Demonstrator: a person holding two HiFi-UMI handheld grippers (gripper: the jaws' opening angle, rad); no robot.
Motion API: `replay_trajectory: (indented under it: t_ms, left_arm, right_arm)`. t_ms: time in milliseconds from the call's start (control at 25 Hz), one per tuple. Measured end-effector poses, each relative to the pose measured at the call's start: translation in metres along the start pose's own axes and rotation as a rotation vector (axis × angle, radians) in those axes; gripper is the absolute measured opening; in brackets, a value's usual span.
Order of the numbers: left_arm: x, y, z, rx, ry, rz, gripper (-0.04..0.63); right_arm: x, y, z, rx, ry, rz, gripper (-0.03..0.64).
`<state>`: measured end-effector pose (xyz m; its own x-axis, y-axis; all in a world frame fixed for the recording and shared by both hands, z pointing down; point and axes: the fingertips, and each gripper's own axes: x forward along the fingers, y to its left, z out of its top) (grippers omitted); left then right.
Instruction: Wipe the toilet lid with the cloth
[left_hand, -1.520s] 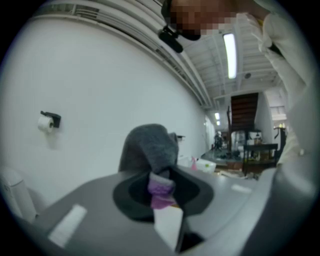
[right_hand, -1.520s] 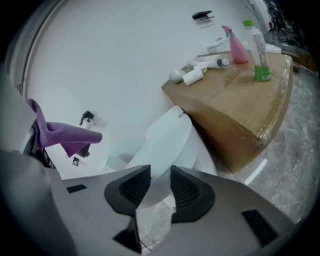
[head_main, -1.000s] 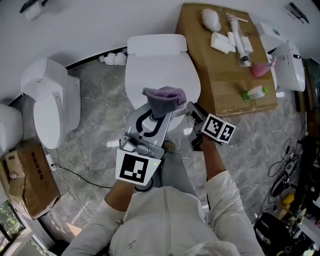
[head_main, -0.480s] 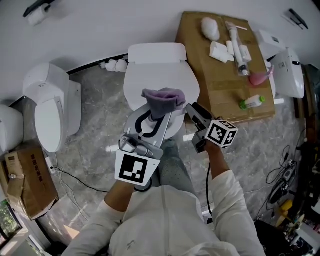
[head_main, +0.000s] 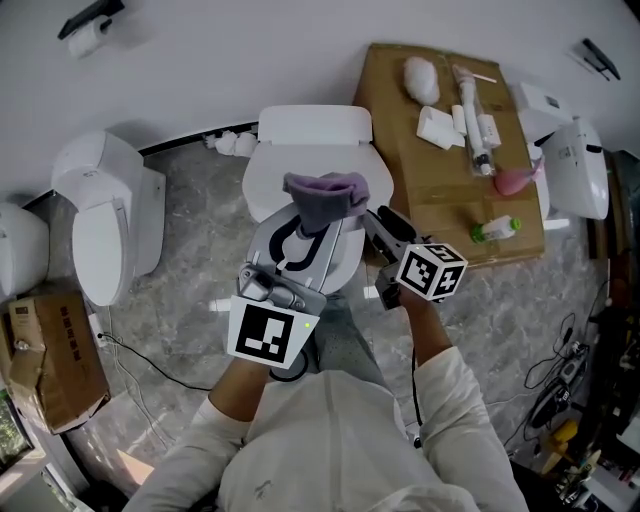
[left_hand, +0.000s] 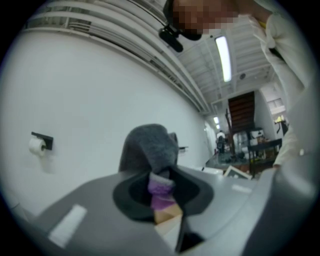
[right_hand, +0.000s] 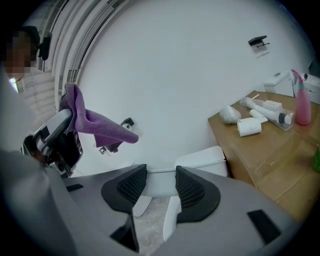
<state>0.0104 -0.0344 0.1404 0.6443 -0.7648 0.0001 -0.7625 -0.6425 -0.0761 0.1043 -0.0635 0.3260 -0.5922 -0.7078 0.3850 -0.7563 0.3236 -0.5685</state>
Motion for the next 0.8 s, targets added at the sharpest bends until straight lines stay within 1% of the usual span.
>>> replay_trajectory:
  t_ms: [240, 440, 600, 800]
  left_arm:
    - [0.009, 0.004, 0.005, 0.005, 0.002, 0.017, 0.065]
    - [0.010, 0.011, 0.008, 0.008, -0.005, 0.040, 0.064]
    - [0.012, 0.020, 0.014, 0.011, -0.011, 0.061, 0.066]
    - [0.015, 0.031, 0.020, 0.033, -0.010, 0.080, 0.066]
  right_arm:
    - [0.008, 0.000, 0.021, -0.037, 0.013, 0.006, 0.183]
    - [0.014, 0.001, 0.036, -0.060, 0.022, -0.007, 0.183]
    - [0.022, -0.001, 0.055, -0.051, 0.022, -0.020, 0.181]
    - [0.036, -0.003, 0.084, -0.038, 0.016, -0.030, 0.181]
